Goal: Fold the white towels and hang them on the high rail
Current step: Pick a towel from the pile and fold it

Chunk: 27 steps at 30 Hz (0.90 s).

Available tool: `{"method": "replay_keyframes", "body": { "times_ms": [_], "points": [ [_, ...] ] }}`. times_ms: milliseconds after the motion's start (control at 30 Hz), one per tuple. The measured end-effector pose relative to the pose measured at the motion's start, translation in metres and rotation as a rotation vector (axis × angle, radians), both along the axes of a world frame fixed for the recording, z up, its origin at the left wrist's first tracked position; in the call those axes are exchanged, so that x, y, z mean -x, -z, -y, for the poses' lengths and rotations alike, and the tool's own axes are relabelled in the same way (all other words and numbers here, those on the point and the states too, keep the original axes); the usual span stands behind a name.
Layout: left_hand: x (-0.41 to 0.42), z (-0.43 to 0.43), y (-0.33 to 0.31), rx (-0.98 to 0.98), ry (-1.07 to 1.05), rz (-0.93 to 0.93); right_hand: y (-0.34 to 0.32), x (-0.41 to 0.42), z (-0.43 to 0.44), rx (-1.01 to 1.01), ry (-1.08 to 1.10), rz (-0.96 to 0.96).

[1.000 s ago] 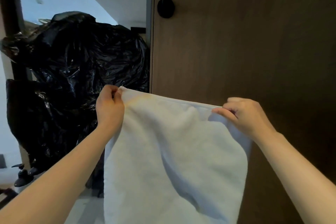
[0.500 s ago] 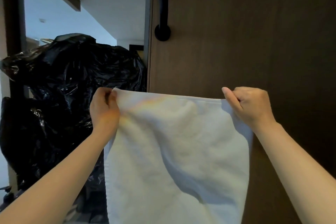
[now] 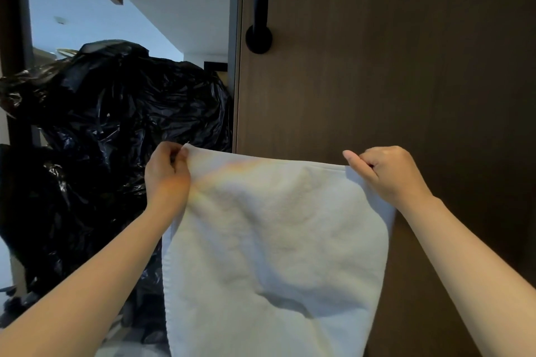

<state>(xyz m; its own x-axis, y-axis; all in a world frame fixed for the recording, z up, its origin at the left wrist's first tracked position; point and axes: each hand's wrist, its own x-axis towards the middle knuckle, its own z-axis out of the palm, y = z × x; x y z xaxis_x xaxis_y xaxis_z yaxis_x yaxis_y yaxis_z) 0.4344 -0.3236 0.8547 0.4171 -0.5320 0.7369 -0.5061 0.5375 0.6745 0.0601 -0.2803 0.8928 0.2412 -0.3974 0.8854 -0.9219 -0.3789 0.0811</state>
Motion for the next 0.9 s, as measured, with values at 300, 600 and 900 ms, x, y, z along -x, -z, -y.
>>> {"method": "replay_keyframes", "body": {
  "times_ms": [300, 600, 900],
  "points": [
    [0.014, -0.003, 0.031, -0.045, 0.064, -0.077, 0.055, 0.008, 0.012, -0.240, 0.133, 0.074],
    [0.010, 0.006, 0.045, -0.073, 0.032, -0.025, 0.083, 0.019, 0.008, -0.158, 0.124, 0.076],
    [0.023, -0.010, 0.040, -0.045, 0.068, -0.053, 0.091, 0.027, 0.011, -0.221, 0.255, 0.058]
  ]
}}
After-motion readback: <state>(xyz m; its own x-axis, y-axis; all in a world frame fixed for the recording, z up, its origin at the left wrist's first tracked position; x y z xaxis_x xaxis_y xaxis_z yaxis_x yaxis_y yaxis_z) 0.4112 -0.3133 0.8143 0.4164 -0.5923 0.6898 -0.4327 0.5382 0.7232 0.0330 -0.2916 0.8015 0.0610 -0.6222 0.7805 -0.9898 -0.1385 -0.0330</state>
